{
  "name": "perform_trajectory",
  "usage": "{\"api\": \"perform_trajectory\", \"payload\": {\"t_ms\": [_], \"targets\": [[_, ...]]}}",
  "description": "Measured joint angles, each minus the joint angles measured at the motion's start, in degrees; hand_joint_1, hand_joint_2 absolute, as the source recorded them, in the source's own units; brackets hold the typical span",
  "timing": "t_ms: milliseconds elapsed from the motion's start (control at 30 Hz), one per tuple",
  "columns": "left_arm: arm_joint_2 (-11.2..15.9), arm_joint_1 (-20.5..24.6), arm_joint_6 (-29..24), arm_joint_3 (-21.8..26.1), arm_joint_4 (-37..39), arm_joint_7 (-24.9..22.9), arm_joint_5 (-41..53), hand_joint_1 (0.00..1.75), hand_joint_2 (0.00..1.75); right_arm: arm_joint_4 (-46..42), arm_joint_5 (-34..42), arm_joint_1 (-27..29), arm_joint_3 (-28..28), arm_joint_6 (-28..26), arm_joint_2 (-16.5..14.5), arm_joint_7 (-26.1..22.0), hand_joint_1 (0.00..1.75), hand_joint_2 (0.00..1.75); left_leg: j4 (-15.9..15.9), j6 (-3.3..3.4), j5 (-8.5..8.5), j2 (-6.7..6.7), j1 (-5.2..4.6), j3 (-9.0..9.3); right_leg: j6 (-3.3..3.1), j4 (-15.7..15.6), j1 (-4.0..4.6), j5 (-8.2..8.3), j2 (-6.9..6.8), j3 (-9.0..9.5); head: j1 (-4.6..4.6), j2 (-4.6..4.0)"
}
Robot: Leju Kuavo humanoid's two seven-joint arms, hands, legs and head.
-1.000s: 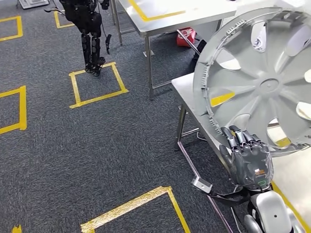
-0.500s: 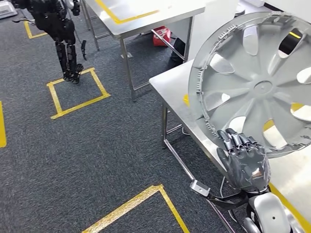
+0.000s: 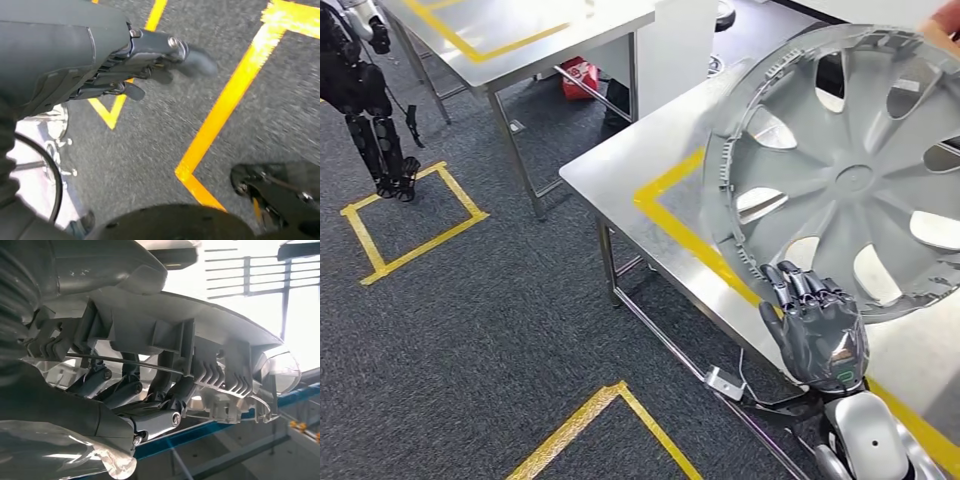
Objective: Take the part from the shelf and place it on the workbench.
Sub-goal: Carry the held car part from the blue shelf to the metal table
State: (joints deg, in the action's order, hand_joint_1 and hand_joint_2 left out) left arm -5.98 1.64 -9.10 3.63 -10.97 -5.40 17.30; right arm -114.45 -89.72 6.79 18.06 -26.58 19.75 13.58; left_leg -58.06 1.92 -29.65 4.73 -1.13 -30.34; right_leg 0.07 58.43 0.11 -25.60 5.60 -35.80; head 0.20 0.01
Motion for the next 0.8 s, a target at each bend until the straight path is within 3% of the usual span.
{"api": "perform_trajectory", "payload": {"t_ms": [67,133,200,267,300,333,400,467,567,733,767,800], "targets": [[-0.31,0.01,-0.08,0.04,0.00,0.07,0.47,0.00,1.75,-0.03,0.03,0.70,-0.05,-0.16,0.53,0.32,1.75,1.75,0.75,0.27,0.27,-1.13,0.03,0.18,0.65,0.02,-0.16,0.18,0.44,-0.59,-0.01,0.00],[-0.60,-0.01,-0.24,0.08,0.00,0.19,0.77,0.00,1.75,-0.08,0.05,1.60,-0.38,-0.45,0.99,0.05,1.75,1.75,1.49,0.71,0.75,-2.49,0.27,0.40,1.22,2.29,-0.05,-1.55,-1.72,-1.89,0.28,-0.01],[-0.71,-0.10,-0.39,0.13,0.00,0.25,0.96,0.00,1.75,-0.20,0.01,2.43,-0.74,-1.01,1.19,-0.60,1.75,1.75,1.69,0.98,0.85,-3.93,0.33,0.46,1.91,8.80,-0.21,-5.16,-4.41,-4.79,0.60,-0.01],[-0.73,-0.17,-0.57,0.17,0.00,0.25,1.20,0.00,1.75,-0.39,-0.01,3.50,-1.25,-1.59,1.23,-1.31,1.75,1.75,1.66,1.01,0.70,-5.37,0.36,0.49,2.64,14.83,-0.68,-7.24,-5.15,-7.32,0.70,-0.01],[-0.73,-0.17,-0.67,0.18,0.00,0.25,1.34,0.00,1.75,-0.48,0.01,4.06,-1.64,-1.74,1.23,-1.65,1.75,1.75,1.64,0.94,0.57,-6.03,0.39,0.58,2.97,15.16,-0.94,-6.82,-5.35,-7.28,0.73,-0.01],[-0.74,-0.17,-0.77,0.18,0.00,0.24,1.47,0.00,1.75,-0.59,0.02,4.58,-2.11,-1.83,1.23,-2.02,1.75,1.75,1.62,0.80,0.41,-6.62,0.45,0.71,3.24,13.18,-1.18,-5.47,-5.69,-6.09,0.76,-0.01],[-0.72,-0.18,-0.94,0.18,0.00,0.22,1.70,0.00,1.75,-0.92,0.04,5.45,-3.01,-1.90,1.23,-2.82,1.75,1.75,1.56,0.33,-0.03,-7.64,0.46,1.11,3.60,5.46,-1.31,-2.46,-7.75,-1.71,0.86,-0.01],[-0.65,-0.23,-1.09,0.18,0.00,0.16,1.88,0.00,1.75,-1.30,0.02,6.06,-3.67,-2.07,1.21,-3.42,1.75,1.75,1.30,-0.27,-0.49,-8.50,0.10,1.36,3.01,0.42,-1.07,-1.50,-9.39,1.24,0.93,0.00],[-0.68,-0.25,-1.44,0.18,-0.02,-0.05,1.97,0.00,1.75,-1.70,0.01,6.94,-4.41,-2.27,1.18,-3.87,1.75,1.75,1.22,-0.74,-0.76,-9.55,-0.21,1.63,1.71,-0.01,-0.81,-1.87,-8.69,1.52,0.78,0.01],[-0.68,-0.19,-1.58,0.18,-0.02,-0.09,1.98,0.00,1.75,-1.84,0.02,7.28,-4.73,-2.27,1.17,-3.99,1.75,1.75,1.22,-0.99,-1.03,-9.84,-0.16,1.80,1.30,-0.05,-0.88,-1.86,-8.17,1.55,0.76,0.02],[-0.73,-0.14,-1.62,0.18,-0.02,-0.08,1.98,0.00,1.75,-1.93,0.03,7.36,-4.86,-2.27,1.16,-4.05,1.75,1.75,-0.57,-1.26,-2.23,-8.82,-0.07,1.11,0.91,-0.14,-1.00,-1.82,-7.68,1.63,0.61,0.02],[-0.77,0.13,-1.66,0.21,-0.03,-0.07,1.96,0.00,1.75,-2.02,0.03,7.46,-5.04,-2.27,1.15,-4.12,1.75,1.75,-5.25,-1.51,-4.22,-7.60,0.00,-0.95,0.49,-0.22,-1.02,-1.79,-6.62,1.76,0.45,0.02]]}}
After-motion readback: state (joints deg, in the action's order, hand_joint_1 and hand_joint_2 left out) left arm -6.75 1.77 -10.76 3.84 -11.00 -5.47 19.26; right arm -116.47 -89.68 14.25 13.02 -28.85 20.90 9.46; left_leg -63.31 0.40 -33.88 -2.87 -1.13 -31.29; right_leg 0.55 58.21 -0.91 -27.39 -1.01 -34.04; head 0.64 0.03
